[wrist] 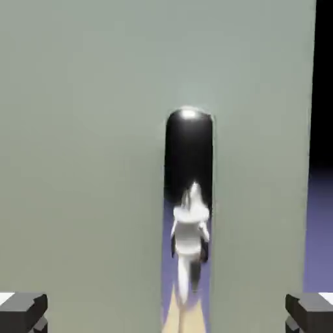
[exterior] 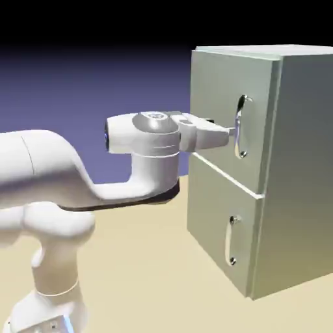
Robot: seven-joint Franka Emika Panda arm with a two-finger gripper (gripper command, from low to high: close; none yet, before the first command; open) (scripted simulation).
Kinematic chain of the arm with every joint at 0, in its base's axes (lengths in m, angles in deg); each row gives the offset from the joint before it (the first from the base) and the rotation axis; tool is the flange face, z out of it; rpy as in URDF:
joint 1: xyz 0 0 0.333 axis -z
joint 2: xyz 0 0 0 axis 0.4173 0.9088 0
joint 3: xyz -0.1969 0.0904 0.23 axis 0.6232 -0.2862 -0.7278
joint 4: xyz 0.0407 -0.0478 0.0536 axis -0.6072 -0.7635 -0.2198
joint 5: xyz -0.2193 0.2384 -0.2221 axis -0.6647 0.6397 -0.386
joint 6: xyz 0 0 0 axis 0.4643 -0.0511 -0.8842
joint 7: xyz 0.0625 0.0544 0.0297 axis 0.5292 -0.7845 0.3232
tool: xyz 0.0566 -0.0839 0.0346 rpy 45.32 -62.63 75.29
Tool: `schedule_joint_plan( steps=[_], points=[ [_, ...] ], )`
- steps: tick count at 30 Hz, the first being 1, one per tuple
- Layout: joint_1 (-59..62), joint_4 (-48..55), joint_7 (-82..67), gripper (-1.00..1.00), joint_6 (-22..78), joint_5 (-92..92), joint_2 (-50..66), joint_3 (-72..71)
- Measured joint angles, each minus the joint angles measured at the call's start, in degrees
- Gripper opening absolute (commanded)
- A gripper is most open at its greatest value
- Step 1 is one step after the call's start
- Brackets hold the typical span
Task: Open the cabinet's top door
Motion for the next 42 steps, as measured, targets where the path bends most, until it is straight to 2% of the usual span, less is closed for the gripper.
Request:
schedule_joint_plan(
  steps=[2,7,8,10,19,26,34,42],
  points=[
    [-0.4,0.1,1.1,1.00,0.1,-1.5,-0.4,0.6],
    [-10.8,6.6,2.8,1.00,3.9,-5.0,3.3,5.3],
    [-10.9,6.6,2.8,-1.00,3.9,-5.0,3.3,5.3],
    [-10.9,6.6,2.8,-1.00,3.9,-5.0,3.3,5.3],
    [7.0,-9.7,2.0,-1.00,16.2,8.9,-1.3,-11.9],
    [15.2,-18.6,-0.8,-1.00,24.8,24.3,-7.5,-26.4],
    [17.2,-24.0,-4.0,-1.00,34.8,43.0,-13.6,-43.0],
    [14.8,-24.8,-4.9,-1.00,45.9,60.3,-14.9,-59.6]
  ],
)
